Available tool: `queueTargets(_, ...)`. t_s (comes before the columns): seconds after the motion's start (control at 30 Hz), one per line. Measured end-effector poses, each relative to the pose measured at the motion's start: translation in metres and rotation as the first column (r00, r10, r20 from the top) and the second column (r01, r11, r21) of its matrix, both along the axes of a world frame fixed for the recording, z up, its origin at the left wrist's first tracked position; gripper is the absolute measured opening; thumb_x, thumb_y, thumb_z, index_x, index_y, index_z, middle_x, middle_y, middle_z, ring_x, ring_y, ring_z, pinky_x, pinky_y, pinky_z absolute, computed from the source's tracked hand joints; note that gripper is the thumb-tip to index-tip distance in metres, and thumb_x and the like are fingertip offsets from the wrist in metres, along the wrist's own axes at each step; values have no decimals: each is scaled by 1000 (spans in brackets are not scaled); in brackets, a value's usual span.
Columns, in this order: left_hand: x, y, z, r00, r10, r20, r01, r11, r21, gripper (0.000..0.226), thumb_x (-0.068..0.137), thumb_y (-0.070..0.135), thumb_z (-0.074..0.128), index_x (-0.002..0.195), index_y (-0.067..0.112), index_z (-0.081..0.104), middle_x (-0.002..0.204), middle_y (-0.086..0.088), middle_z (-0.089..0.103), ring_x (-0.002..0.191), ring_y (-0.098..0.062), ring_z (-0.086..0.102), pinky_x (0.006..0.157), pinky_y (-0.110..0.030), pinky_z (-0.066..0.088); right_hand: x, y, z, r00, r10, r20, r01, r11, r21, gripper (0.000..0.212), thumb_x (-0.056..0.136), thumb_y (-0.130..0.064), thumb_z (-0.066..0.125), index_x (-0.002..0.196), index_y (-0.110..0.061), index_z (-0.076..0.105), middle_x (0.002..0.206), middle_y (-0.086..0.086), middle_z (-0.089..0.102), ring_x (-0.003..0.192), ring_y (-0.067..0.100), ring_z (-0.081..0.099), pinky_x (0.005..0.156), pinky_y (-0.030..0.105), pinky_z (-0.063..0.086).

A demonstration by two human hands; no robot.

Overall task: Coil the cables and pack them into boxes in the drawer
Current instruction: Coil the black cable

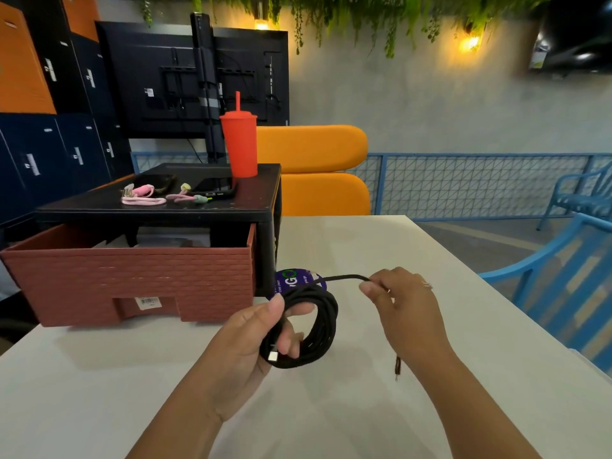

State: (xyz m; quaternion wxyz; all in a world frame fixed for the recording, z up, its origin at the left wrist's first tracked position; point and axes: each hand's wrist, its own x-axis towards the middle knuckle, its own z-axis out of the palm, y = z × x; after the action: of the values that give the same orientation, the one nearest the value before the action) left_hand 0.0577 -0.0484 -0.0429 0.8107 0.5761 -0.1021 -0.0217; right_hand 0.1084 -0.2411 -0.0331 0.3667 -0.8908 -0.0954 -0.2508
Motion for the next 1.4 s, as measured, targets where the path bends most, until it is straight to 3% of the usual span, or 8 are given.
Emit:
queueTargets(0.07, 0, 1, 0, 999, 35, -12, -35, 999, 10, 60, 57, 64, 71, 86, 12, 76, 46, 2, 41, 55, -11, 53, 87, -37, 43, 4, -4, -4, 997, -39, -64, 29, 986, -165, 21, 95, -30, 47, 86, -16, 60, 81, -1, 52, 81, 18, 46, 60, 26, 31)
queueTargets(0.17, -1, 1, 2, 991, 98, -91, -100, 995, -18, 56, 81, 59, 54, 76, 8, 76, 42, 2, 33, 43, -12, 43, 84, -35, 43, 6, -8, -7, 992, -69, -104, 56, 990, -127, 23, 96, -27, 47, 76, -16, 51, 74, 1, 48, 72, 20, 47, 54, 21, 31)
queueTargets(0.27, -1, 1, 5, 978, 140, -157, -144, 990, -11, 63, 74, 60, 40, 68, 5, 71, 39, 3, 27, 36, -10, 27, 64, -29, 43, 7, -8, -3, 981, 22, -191, 22, 974, 224, 24, 93, -21, 53, 71, -12, 58, 65, 1, 56, 63, 18, 52, 58, 22, 43)
queueTargets(0.37, -2, -2, 6, 971, 124, -202, -129, 992, -9, 65, 71, 63, 40, 63, 3, 65, 37, 4, 24, 33, -9, 23, 51, -25, 43, -2, 3, 6, 935, 262, -237, -59, 777, 627, 23, 93, -14, 52, 76, -17, 67, 64, -1, 63, 56, 11, 54, 57, 19, 48)
queueTargets(0.53, -5, -10, 5, 959, 47, -278, -41, 999, 25, 65, 67, 66, 42, 60, 3, 57, 35, 3, 24, 31, -10, 23, 55, -28, 39, -13, 18, 6, 855, 461, -238, -97, 592, 800, 22, 96, -14, 46, 85, -13, 66, 61, -1, 65, 51, 8, 53, 52, 18, 46)
queueTargets(0.7, -4, -12, 5, 954, 44, -297, -26, 998, 65, 65, 64, 69, 42, 56, 6, 55, 35, 2, 24, 31, -10, 23, 56, -28, 40, -15, 21, 6, 787, 562, -253, -90, 512, 854, 24, 97, -14, 42, 89, -8, 64, 58, 1, 64, 44, 6, 51, 45, 17, 45)
queueTargets(1.2, -7, -16, 6, 954, 34, -299, 0, 993, 115, 58, 60, 66, 47, 48, 10, 54, 34, 1, 24, 32, -11, 23, 62, -30, 42, -18, 31, -2, 675, 648, -353, -146, 586, 797, 27, 97, -12, 43, 81, -8, 64, 58, 0, 57, 46, 6, 50, 46, 15, 43)
queueTargets(1.4, -2, -14, 2, 959, 149, -240, -113, 981, 155, 57, 60, 67, 49, 46, 12, 53, 38, 0, 27, 36, -12, 25, 65, -33, 35, -19, 38, -4, 604, 703, -375, -73, 518, 852, 26, 88, -11, 50, 104, 1, 66, 79, 9, 62, 65, 13, 57, 60, 23, 46)
